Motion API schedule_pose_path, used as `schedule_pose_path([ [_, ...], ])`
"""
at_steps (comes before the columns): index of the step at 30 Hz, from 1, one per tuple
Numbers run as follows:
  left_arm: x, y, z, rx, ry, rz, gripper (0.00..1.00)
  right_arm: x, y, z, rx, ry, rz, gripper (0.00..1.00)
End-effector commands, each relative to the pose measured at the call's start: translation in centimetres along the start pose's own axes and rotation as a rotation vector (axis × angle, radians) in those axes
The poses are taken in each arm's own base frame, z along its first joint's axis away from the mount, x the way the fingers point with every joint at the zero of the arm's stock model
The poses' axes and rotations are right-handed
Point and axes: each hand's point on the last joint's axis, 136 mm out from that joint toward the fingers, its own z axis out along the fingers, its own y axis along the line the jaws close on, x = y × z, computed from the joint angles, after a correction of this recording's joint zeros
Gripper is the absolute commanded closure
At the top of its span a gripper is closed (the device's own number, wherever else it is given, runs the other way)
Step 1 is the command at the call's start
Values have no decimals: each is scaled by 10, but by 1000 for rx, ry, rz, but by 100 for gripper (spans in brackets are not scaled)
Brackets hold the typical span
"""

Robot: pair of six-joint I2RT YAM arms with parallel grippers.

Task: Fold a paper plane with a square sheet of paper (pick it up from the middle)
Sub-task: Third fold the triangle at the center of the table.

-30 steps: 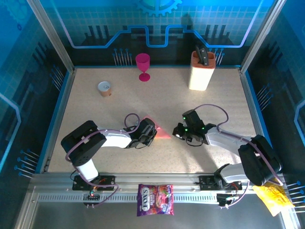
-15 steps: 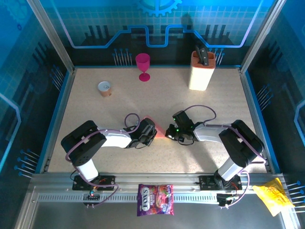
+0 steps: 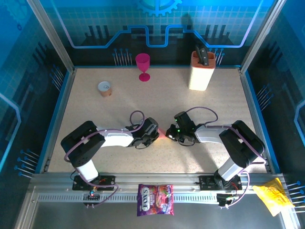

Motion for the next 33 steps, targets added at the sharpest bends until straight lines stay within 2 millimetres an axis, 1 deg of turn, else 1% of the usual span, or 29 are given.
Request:
schedule_pose_path([
  [1, 8, -8, 0, 0, 32, 63, 100, 19, -63, 4, 209, 39, 77, 100],
  [4, 10, -17, 7, 43, 42, 64, 100, 21, -65, 5, 213, 44, 82, 100],
  [9, 10, -25, 17, 118, 37, 40, 100, 22, -68, 4, 222, 45, 85, 100],
  [13, 12, -20, 28, 134, 44, -11, 100, 24, -70, 5, 232, 48, 86, 100],
  [16, 12, 0, 33, 89, 37, -76, 100, 25, -75, 5, 247, 50, 92, 100],
  [18, 10, 20, 34, 42, 21, -130, 100, 25, -77, 5, 257, 52, 99, 100],
  [21, 6, 47, 29, -32, -11, -181, 100, 27, -81, 6, 270, 56, 107, 100],
  [23, 3, 61, 24, -73, -28, -193, 100, 28, -84, 6, 283, 60, 111, 100],
  [26, -2, 77, 18, -117, -45, -197, 100, 30, -88, 6, 297, 66, 120, 100],
  [33, -14, 113, 13, -167, -49, -225, 100, 32, -95, 7, 321, 76, 133, 100],
])
